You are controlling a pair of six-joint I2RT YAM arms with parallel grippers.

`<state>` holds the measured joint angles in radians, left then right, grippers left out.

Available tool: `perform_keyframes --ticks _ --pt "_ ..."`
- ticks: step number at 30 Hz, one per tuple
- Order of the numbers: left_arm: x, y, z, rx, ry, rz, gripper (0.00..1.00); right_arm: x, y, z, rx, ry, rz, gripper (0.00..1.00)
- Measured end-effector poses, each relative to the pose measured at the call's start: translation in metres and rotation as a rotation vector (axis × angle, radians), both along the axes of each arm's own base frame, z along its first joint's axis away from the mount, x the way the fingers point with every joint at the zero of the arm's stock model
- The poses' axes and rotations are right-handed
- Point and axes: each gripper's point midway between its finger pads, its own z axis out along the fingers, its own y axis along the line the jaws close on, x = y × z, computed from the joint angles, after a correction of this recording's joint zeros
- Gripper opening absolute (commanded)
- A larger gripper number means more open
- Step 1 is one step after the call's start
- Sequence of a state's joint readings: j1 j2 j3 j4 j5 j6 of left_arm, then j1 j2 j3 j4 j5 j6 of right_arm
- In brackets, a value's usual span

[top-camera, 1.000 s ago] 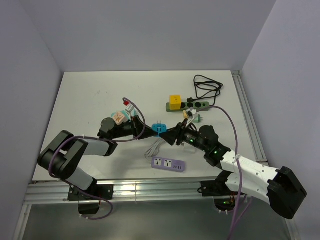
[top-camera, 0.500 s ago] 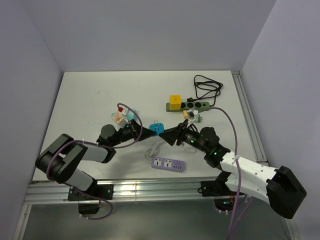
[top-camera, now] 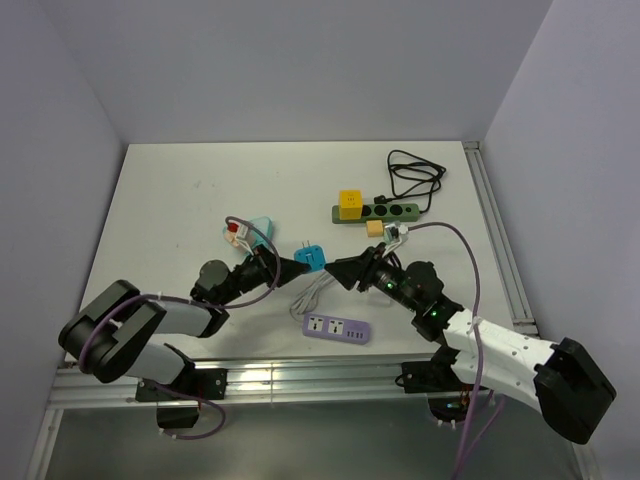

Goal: Insert the plug
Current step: Pick up the plug from the center of the board.

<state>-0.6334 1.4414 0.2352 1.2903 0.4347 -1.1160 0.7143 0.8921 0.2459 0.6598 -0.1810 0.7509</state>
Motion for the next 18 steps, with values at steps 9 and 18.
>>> perform_keyframes --ticks 9,18 --pt "-0.003 -0.004 0.025 -0.036 -0.086 0.009 0.00 0.003 0.005 -0.009 0.002 0.038 0.020 0.56" --pt "0.001 0.005 0.097 -0.120 -0.197 0.075 0.00 0.010 -0.013 -0.001 -0.078 -0.038 -0.064 0.53"
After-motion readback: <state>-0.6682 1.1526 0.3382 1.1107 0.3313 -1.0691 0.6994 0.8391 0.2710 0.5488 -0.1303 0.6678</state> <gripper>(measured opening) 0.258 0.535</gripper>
